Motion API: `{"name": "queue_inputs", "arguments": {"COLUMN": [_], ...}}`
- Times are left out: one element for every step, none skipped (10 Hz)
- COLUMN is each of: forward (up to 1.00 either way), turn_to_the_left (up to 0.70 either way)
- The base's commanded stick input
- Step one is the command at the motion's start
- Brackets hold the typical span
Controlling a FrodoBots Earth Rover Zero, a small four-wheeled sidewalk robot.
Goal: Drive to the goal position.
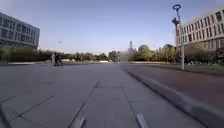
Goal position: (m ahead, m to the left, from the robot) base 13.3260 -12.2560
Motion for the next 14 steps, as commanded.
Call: {"name": "queue_inputs", "arguments": {"forward": [0.60, 0.60, 0.60, 0.60, 0.60, 0.60, 0.60, 0.60, 0.60, 0.60, 0.60, 0.60, 0.60, 0.60], "turn_to_the_left": [0.01, 0.02, 0.14, 0.15, 0.15, 0.01, 0.00, 0.00, 0.00, 0.00, 0.01, 0.09, 0.14, 0.15]}}
